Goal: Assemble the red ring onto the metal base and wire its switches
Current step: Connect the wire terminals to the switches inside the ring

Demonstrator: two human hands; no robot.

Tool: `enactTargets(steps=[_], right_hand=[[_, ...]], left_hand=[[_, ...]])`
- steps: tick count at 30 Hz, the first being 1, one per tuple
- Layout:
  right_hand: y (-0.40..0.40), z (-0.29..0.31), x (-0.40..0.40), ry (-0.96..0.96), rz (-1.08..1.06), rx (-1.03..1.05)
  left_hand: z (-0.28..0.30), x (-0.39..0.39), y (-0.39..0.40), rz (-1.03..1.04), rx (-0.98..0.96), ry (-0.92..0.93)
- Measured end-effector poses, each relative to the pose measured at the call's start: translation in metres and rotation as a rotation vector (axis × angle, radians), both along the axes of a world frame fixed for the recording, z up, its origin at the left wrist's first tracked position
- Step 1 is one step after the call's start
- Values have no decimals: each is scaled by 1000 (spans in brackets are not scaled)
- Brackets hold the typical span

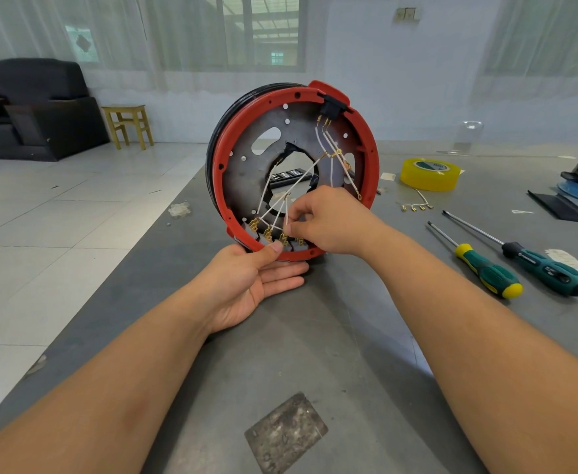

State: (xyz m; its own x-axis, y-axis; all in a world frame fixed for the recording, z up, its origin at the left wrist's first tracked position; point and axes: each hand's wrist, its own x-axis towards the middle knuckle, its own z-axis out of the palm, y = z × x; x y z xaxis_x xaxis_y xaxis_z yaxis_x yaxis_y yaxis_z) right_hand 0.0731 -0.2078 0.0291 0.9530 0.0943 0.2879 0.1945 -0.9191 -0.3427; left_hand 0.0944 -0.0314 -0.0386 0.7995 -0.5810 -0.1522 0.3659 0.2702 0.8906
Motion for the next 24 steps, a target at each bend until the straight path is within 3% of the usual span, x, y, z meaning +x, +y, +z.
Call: enactTargets(steps=[24], right_hand=[[2, -1, 2, 8, 26, -34]], left_hand=[[-2, 0, -2, 22, 7, -24]])
